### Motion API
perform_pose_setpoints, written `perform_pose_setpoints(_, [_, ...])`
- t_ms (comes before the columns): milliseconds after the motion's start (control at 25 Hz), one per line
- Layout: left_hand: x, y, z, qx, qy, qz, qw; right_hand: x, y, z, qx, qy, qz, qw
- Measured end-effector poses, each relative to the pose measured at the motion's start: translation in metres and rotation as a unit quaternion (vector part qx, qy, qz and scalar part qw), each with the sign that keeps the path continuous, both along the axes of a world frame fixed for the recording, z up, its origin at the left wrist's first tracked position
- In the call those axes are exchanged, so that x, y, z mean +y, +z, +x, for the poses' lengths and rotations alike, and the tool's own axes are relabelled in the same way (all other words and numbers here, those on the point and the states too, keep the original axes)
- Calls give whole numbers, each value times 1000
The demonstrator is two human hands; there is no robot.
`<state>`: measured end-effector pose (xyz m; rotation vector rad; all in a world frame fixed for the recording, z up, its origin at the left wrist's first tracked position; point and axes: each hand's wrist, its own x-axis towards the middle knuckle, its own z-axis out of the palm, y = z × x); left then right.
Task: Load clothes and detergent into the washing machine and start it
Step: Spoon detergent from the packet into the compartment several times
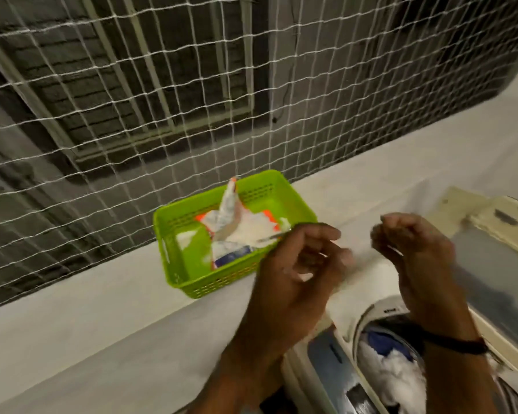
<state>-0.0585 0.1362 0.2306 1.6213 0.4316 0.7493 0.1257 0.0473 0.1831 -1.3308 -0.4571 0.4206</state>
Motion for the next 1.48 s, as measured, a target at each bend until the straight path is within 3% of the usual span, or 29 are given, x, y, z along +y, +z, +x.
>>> perform_pose_setpoints(80, [24, 16, -29, -21, 75, 31, 996, 30, 36, -21, -119, 64, -22, 991])
perform_pose_setpoints(160, [57, 16, -51, -9, 183, 37, 982, 62, 60, -38, -243, 126, -90, 958])
perform_pose_setpoints(240, [93, 7, -65, 51, 269, 53, 960, 96, 68, -48, -367, 169, -204, 892])
perform_pose_setpoints(320, [120, -7, -71, 121, 294, 80, 945, 130, 62, -52, -473, 177, -315, 804])
perform_pose_setpoints(480, [133, -22, -61, 167, 267, 137, 939, 173, 35, -44, -558, 231, -455, 654])
perform_pose_setpoints(600, [134, -33, -57, 202, 222, 256, 919, 184, 22, -38, -574, 282, -535, 552])
perform_pose_setpoints(680, [137, -41, -55, 274, 198, 303, 891, 187, 16, -34, -575, 307, -561, 510])
perform_pose_setpoints(760, [137, -49, -51, 352, 172, 326, 860, 187, 12, -32, -577, 317, -568, 494])
perform_pose_setpoints(920, [133, -54, -47, 471, 128, 347, 801, 184, 16, -33, -576, 326, -561, 497])
perform_pose_setpoints(1080, [133, -47, -46, 529, 105, 317, 781, 176, 27, -33, -572, 334, -530, 529])
perform_pose_setpoints(1160, [135, -47, -46, 540, 79, 278, 791, 171, 34, -32, -559, 306, -498, 588])
perform_pose_setpoints(1280, [141, -47, -47, 495, 41, 208, 843, 164, 41, -29, -525, 232, -450, 684])
perform_pose_setpoints(1360, [142, -44, -49, 451, 20, 183, 873, 160, 41, -28, -512, 185, -423, 725])
perform_pose_setpoints(1480, [144, -38, -55, 422, 22, 192, 886, 161, 35, -27, -486, 123, -405, 765])
